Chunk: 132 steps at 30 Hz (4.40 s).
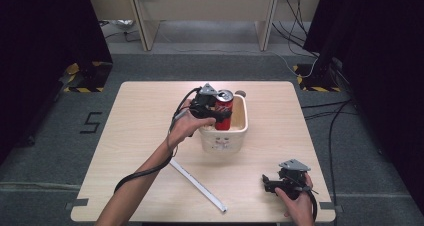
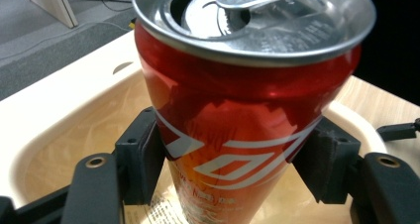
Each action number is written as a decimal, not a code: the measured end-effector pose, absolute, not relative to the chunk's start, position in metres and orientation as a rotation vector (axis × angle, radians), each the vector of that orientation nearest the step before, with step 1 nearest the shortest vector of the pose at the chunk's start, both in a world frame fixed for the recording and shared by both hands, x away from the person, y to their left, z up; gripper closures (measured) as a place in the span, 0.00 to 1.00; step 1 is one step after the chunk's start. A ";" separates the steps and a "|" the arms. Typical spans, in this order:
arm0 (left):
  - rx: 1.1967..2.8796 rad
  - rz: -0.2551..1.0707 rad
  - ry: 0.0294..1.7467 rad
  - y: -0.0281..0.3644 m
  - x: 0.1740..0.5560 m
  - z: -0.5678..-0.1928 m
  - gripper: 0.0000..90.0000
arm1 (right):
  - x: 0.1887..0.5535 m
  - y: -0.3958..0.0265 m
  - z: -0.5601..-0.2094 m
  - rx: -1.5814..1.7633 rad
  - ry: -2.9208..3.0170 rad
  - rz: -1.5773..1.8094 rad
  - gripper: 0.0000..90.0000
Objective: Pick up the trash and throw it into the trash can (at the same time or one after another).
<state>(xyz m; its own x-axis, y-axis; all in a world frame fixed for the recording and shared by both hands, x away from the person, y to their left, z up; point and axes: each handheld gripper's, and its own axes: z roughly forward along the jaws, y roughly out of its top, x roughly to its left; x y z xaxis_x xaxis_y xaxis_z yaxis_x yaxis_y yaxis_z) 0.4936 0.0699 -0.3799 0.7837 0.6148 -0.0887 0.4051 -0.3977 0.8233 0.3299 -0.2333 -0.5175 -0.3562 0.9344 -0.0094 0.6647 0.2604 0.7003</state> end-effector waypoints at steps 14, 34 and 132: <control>2.065 0.294 0.769 0.075 0.493 -0.384 0.37 | 0.330 -0.233 -0.517 1.451 2.114 0.853 0.01; 2.016 0.269 0.786 0.082 0.489 -0.375 0.17 | 0.330 -0.233 -0.517 1.449 2.119 0.855 0.01; 2.024 0.357 1.036 0.164 0.345 -0.499 0.18 | 0.330 -0.233 -0.517 1.449 2.118 0.855 0.01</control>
<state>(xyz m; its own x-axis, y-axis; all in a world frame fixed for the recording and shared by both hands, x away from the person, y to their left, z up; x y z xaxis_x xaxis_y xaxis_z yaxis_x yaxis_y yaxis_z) 0.3454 0.1641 -0.4987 0.6223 0.7753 -0.1080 0.5444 -0.3296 0.7713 0.3297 -0.2328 -0.5174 -0.3595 0.9331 -0.0085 0.6658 0.2628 0.6983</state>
